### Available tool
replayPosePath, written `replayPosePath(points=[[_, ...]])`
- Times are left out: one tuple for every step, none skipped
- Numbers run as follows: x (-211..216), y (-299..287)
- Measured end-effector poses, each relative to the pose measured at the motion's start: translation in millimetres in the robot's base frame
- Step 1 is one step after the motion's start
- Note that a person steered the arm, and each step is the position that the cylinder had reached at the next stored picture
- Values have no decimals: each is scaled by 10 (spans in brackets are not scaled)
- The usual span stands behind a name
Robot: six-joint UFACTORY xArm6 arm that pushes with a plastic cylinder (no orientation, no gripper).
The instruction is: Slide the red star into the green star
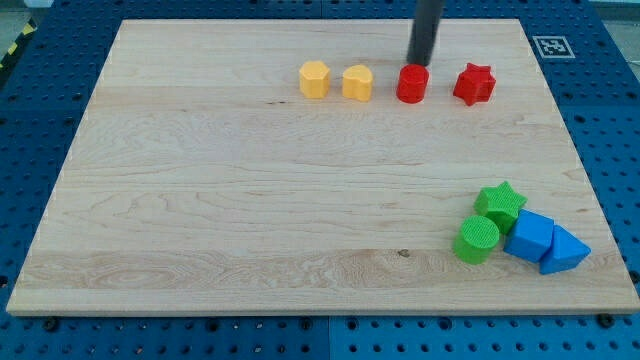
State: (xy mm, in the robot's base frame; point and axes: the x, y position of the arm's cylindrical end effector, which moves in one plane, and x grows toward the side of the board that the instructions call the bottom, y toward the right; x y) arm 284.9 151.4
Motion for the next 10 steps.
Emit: replayPosePath(points=[[30,443],[124,742],[303,709],[372,577],[463,360],[566,164],[930,140],[1255,140],[1574,140],[1829,183]])
